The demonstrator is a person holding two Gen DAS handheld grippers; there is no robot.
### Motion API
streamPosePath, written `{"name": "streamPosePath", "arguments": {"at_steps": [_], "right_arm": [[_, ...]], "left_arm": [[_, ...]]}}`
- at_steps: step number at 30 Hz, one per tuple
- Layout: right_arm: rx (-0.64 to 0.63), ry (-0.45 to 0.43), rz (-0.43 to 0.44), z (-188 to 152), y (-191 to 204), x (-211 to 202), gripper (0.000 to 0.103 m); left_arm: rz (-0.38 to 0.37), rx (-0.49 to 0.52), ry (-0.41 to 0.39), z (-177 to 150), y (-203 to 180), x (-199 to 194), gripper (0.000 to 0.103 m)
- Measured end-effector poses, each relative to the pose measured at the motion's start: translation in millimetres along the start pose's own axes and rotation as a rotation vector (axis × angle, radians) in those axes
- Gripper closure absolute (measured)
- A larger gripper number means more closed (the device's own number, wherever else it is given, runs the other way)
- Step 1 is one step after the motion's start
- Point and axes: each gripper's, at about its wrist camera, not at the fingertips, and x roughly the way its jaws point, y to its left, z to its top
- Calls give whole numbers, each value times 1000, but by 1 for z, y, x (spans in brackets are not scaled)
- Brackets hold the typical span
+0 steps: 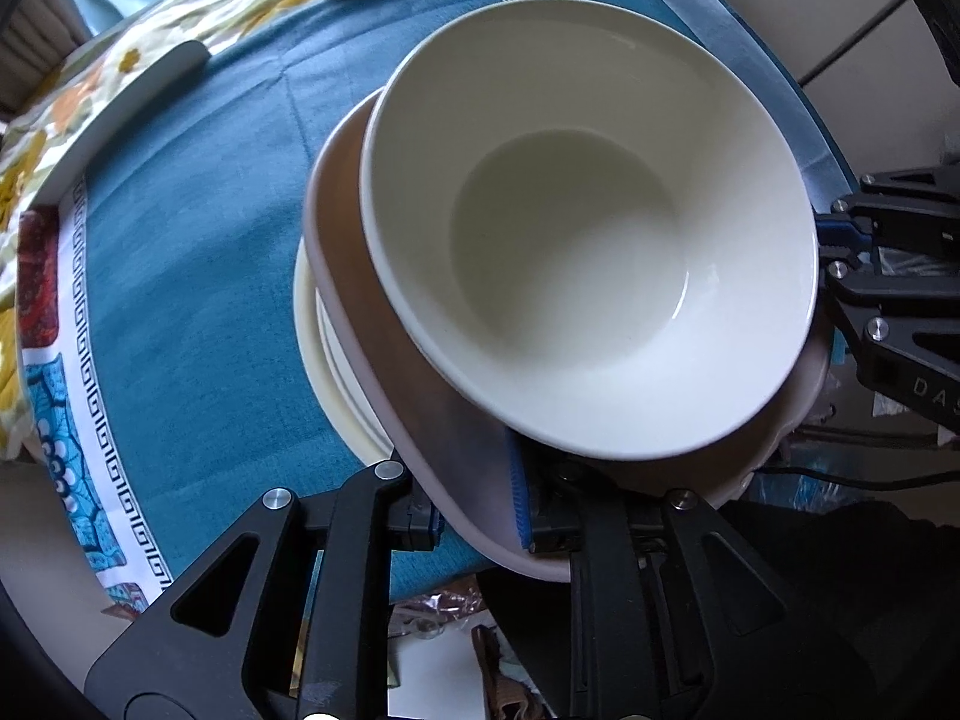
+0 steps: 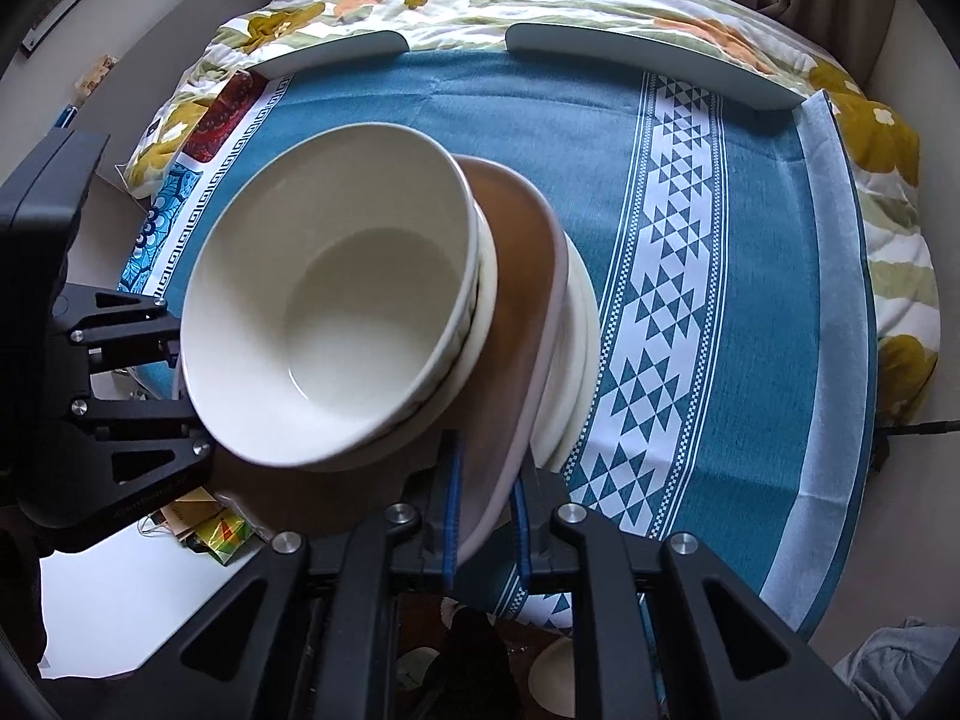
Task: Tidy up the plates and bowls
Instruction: 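Lower the bowl stack with both grippers onto the duck-print plate stack, then open both grippers and withdraw from the stacked dishes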
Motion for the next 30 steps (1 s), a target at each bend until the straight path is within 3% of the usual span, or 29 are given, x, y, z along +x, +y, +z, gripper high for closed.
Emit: {"name": "streamPosePath", "arguments": {"at_steps": [9,15,18,20,23,27,30], "right_arm": [[5,9,-1,0,0,1,90],[21,19,1,1,-1,0,90],[24,26,-3,1,1,-2,90],[34,27,0,1,0,-4,90],[58,20,2,-1,-3,-13,90],[71,-24,-7,-6,-3,-37,90],[60,-109,-15,-13,3,-72,90]], "left_arm": [[-56,25,26,7,5,2,86],[-103,42,46,9,9,-3,77],[-97,54,39,7,10,-12,65],[-95,59,30,7,10,-19,48],[-85,55,23,3,11,-30,48],[-77,14,-21,-15,9,-53,48],[-79,-51,-109,-33,9,-85,48]]}}
